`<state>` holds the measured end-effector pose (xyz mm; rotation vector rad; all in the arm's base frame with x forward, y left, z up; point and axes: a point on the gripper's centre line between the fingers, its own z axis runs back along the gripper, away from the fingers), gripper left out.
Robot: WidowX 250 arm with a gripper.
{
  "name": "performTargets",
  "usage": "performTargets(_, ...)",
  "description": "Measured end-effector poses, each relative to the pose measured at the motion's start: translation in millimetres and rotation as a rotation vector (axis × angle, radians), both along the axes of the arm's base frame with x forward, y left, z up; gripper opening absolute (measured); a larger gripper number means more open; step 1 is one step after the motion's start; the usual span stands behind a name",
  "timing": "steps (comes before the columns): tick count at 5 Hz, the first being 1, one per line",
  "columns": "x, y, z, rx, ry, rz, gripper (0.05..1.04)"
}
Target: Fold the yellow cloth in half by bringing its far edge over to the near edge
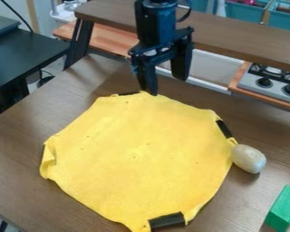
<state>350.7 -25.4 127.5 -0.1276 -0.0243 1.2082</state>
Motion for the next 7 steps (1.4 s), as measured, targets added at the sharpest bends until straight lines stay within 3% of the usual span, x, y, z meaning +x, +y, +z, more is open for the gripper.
performTargets(1,0,0,-9.0,0.002,0.025,-0.014,0.996)
performTargets(2,-4,30,-10.4,0.024,0.049,-0.139,0.996)
performTargets(3,3,60,-5.3,0.006,0.031,-0.334,0.996)
performTargets(4,9,75,-1.1,0.052,-0.012,-0.603,0.996)
performTargets(6,34,95,-3.4,0.24,-0.132,-0.907,0.996)
performTargets(7,43,101,-22.4,0.243,-0.154,-0.986,0.996)
